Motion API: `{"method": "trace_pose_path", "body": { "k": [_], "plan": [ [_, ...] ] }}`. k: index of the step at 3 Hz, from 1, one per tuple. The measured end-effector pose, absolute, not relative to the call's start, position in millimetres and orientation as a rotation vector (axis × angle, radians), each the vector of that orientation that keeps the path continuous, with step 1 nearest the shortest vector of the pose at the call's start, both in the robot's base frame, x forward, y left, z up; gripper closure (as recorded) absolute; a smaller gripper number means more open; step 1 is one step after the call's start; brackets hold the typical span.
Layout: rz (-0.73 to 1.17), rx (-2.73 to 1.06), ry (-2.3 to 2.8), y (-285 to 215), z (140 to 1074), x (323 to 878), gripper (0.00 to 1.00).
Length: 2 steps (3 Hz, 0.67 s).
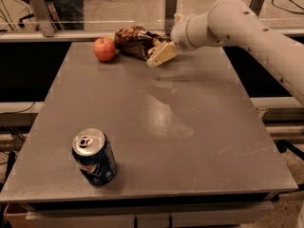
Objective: Move brown chip bag near apple
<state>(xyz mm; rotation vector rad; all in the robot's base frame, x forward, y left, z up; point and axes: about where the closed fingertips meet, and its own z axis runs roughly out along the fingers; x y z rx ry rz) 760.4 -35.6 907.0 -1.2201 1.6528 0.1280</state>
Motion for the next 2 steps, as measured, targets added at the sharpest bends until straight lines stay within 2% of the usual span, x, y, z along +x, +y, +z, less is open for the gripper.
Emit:
{"method": "trace_pose_path", "body": {
  "k": [2],
  "plan": [
    [0.125,-1.105,1.598,-173.7,953.3,734.9,0.0]
  ]
}}
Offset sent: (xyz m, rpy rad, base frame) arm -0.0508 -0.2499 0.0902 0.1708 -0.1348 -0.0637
